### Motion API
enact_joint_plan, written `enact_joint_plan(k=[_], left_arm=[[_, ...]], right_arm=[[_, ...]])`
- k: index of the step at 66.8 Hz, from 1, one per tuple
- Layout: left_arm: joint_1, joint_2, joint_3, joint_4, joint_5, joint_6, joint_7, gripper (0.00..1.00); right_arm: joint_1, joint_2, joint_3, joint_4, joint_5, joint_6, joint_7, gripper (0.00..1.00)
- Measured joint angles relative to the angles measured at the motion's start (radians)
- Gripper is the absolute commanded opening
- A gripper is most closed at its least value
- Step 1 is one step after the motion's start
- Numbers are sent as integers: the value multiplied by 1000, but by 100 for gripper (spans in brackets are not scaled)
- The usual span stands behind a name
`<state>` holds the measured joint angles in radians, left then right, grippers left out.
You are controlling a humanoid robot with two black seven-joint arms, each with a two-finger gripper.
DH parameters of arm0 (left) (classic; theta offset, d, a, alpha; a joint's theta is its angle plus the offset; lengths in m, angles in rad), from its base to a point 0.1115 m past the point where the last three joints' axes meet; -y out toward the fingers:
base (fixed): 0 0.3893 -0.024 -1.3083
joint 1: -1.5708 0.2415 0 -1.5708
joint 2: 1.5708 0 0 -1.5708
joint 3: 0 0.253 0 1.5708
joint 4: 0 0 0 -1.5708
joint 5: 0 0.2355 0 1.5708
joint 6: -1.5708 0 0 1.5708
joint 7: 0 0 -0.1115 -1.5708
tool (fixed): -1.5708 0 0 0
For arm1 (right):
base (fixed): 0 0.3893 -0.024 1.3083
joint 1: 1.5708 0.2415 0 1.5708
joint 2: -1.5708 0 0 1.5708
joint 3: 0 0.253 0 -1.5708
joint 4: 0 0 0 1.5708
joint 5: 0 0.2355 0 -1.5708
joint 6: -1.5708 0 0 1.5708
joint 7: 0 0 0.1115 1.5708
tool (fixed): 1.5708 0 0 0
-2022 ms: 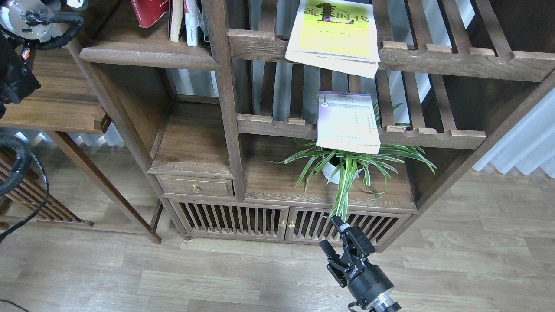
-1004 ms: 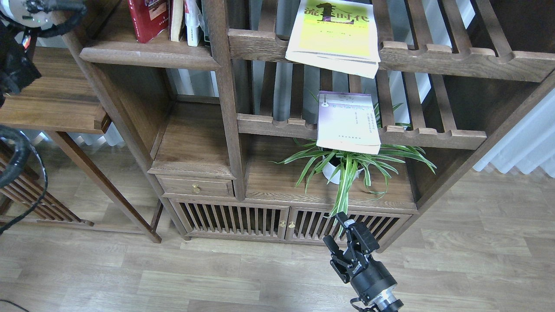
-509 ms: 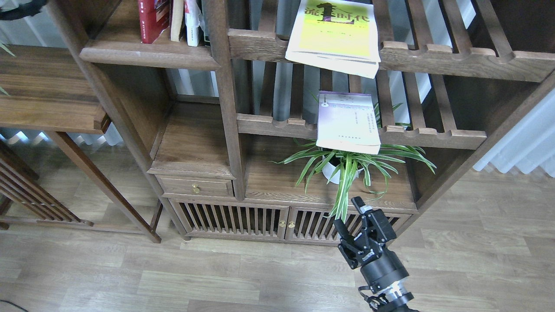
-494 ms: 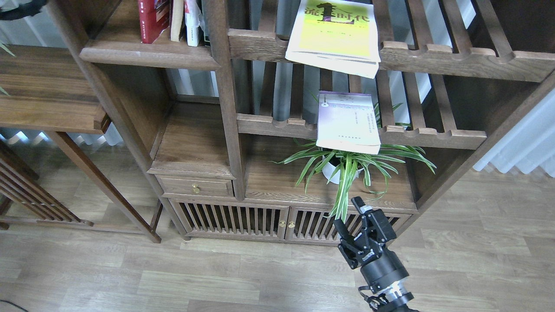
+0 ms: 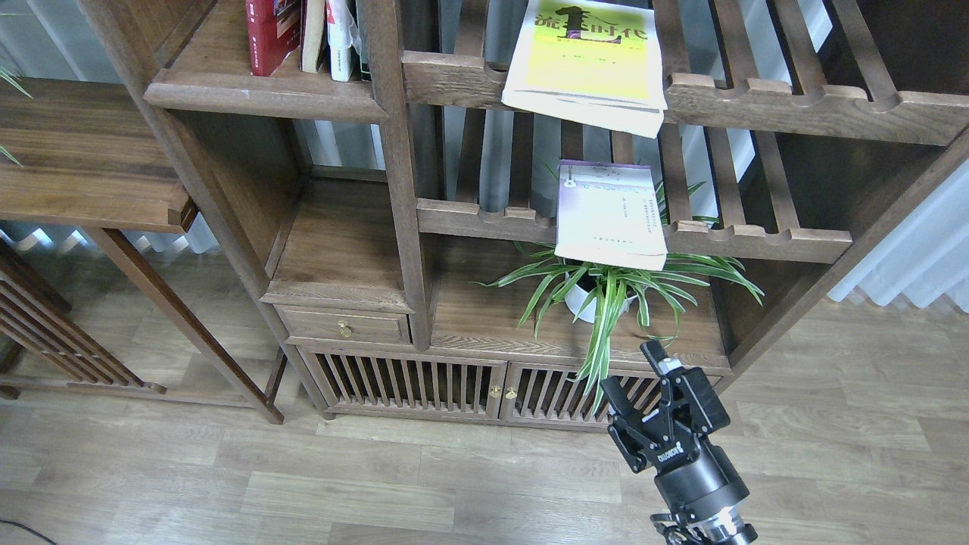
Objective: Organize books on shelf
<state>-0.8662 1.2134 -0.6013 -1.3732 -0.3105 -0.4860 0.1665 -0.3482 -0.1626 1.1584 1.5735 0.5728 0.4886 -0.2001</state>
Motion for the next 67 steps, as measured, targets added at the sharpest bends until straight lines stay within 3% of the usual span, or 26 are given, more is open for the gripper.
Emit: enact_joint_plan(k=[11,32,48,67], left_arm=[[150,-122,-16,39,39,-3,12,100],[285,-303,-126,102,92,-3,25,100],[293,-309,-138,138,99,-3,30,100],[308,-310,-177,201,100,-3,30,100]], right_arm=[[56,11,1,22,-19,0,5,98],[130,12,32,25,-41,0,6,98],[184,63,34,30,-73,-9,7,98],[286,132,34,45,-105,-131,8,98]])
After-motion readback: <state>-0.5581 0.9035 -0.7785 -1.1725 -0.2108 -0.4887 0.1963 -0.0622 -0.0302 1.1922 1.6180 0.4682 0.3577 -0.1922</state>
